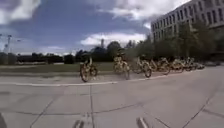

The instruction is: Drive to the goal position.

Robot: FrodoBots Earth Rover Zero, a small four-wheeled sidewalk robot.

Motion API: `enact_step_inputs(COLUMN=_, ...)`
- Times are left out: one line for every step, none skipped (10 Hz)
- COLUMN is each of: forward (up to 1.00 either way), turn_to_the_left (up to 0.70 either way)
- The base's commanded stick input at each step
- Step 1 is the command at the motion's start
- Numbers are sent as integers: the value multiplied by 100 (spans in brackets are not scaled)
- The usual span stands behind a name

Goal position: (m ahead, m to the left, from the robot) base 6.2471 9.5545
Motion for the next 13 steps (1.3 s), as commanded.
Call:
enact_step_inputs(forward=0, turn_to_the_left=100)
enact_step_inputs(forward=0, turn_to_the_left=100)
enact_step_inputs(forward=0, turn_to_the_left=100)
enact_step_inputs(forward=0, turn_to_the_left=100)
enact_step_inputs(forward=0, turn_to_the_left=100)
enact_step_inputs(forward=0, turn_to_the_left=100)
enact_step_inputs(forward=0, turn_to_the_left=100)
enact_step_inputs(forward=0, turn_to_the_left=100)
enact_step_inputs(forward=0, turn_to_the_left=100)
enact_step_inputs(forward=0, turn_to_the_left=100)
enact_step_inputs(forward=0, turn_to_the_left=100)
enact_step_inputs(forward=0, turn_to_the_left=100)
enact_step_inputs(forward=0, turn_to_the_left=100)
